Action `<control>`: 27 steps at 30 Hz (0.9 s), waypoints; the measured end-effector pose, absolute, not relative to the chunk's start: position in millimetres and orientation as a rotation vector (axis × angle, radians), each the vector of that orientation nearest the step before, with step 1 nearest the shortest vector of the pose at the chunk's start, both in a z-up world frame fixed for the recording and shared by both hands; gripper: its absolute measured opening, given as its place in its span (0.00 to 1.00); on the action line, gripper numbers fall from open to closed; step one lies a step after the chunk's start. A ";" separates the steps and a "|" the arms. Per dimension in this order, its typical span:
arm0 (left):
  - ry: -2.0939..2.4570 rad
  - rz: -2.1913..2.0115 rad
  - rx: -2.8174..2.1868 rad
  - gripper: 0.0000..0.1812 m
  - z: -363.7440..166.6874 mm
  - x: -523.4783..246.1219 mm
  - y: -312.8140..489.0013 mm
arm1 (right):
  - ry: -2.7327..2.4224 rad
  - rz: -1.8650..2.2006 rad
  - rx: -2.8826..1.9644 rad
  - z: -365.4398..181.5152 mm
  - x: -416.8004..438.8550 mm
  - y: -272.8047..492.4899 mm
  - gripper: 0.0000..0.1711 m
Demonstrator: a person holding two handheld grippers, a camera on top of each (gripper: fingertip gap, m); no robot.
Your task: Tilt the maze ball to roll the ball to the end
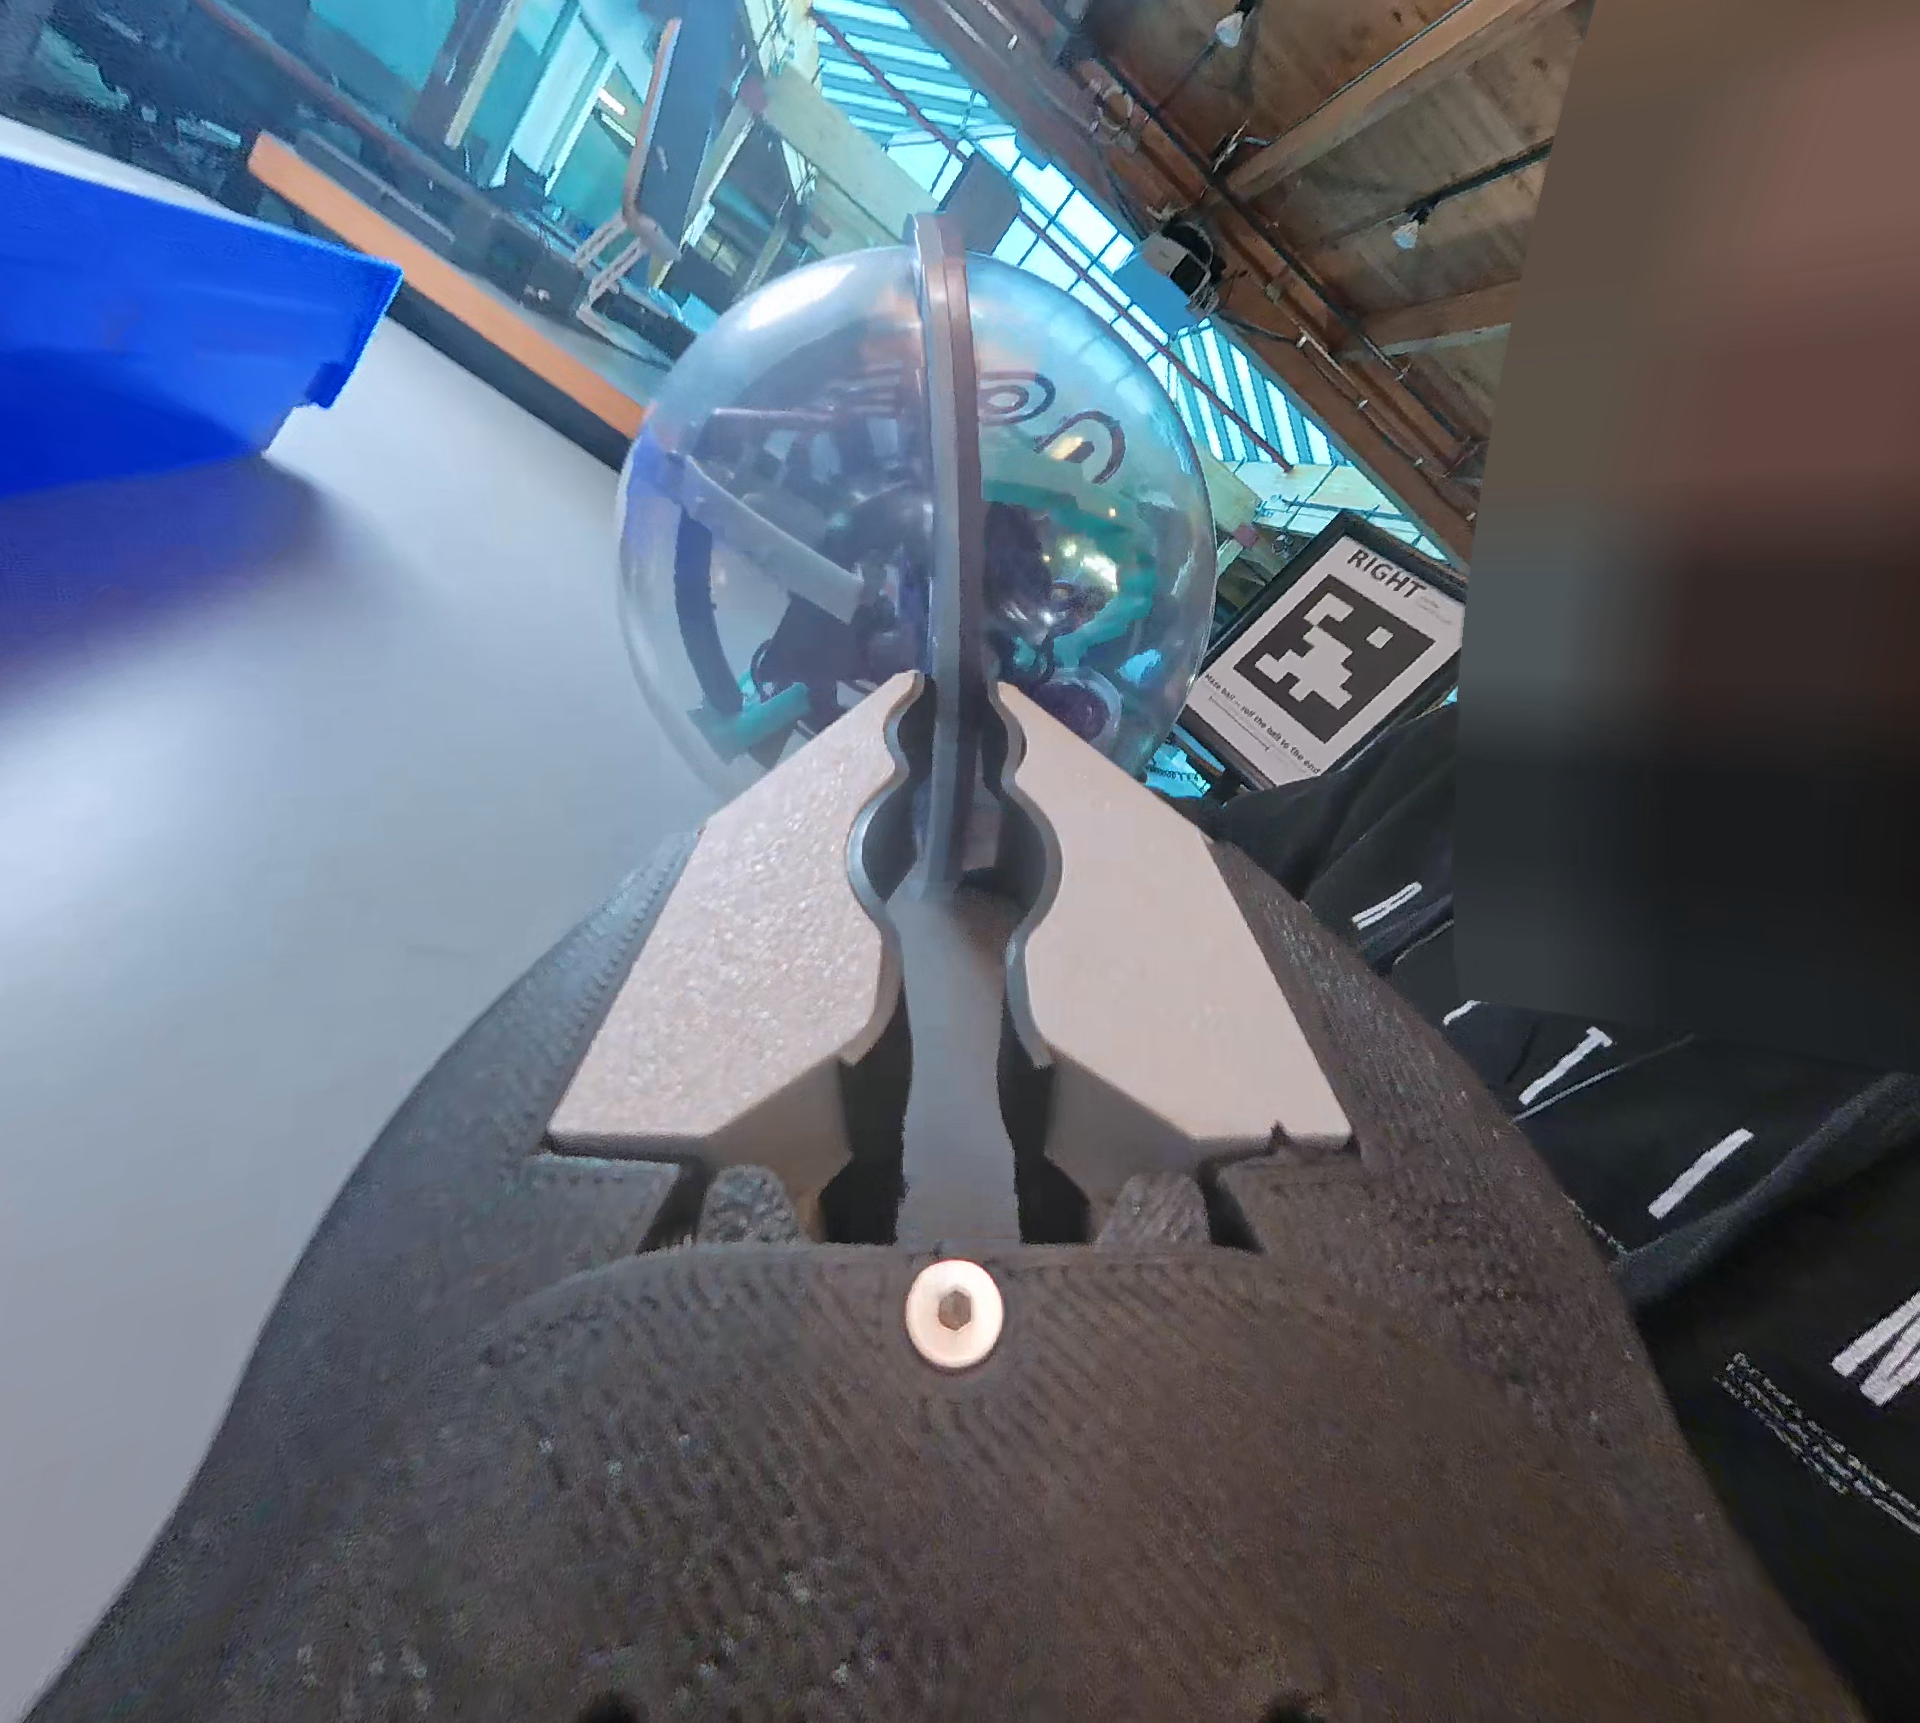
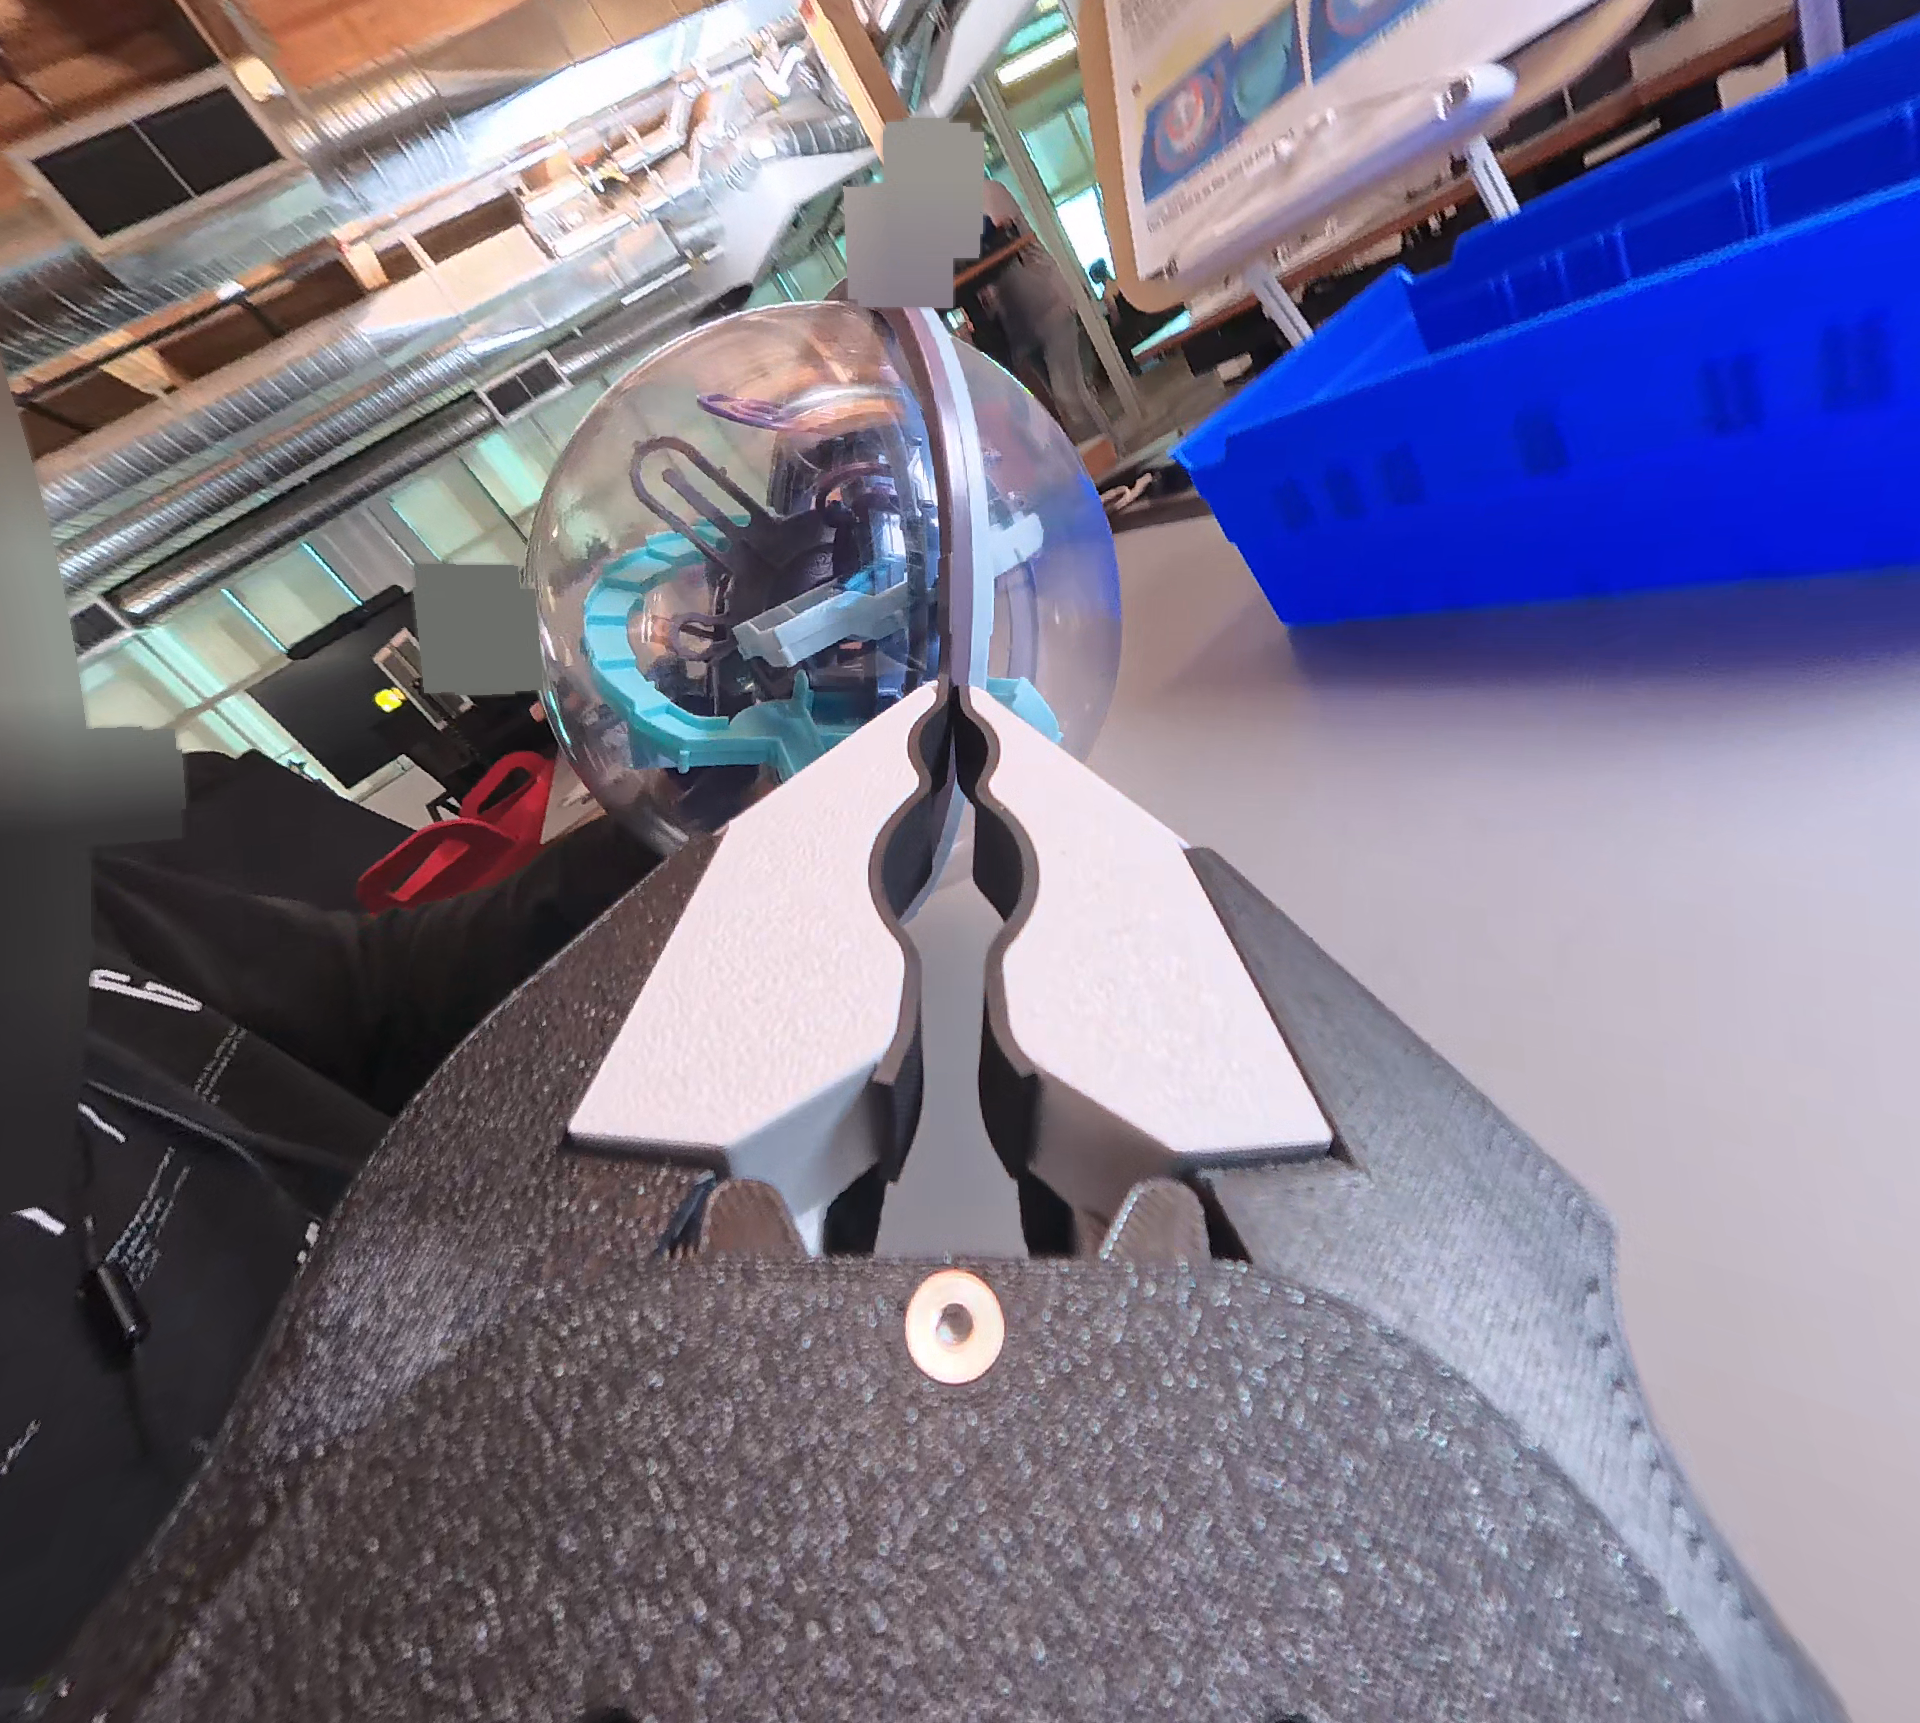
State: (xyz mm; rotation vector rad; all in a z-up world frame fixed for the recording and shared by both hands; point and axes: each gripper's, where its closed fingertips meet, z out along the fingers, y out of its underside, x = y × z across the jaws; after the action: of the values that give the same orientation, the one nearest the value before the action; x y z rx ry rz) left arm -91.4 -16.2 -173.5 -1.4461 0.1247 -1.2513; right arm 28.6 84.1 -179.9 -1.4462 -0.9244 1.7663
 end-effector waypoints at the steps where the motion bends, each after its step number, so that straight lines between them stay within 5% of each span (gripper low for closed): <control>1: 0.125 -1.253 -1.461 0.04 -176.8 -90.8 -16.2 | -0.928 1.762 -1.460 -182.6 28.8 84.4 0.00; 27: 0.028 -1.305 -1.819 0.04 -231.8 -92.5 -10.2 | -0.933 1.660 -1.770 -221.2 14.7 102.4 0.00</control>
State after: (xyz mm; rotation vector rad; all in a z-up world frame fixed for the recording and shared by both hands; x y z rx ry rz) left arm -92.5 -10.2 -231.8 -1.8191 0.0275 -1.3053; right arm 14.7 102.4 -221.2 -1.7699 -0.9332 1.6604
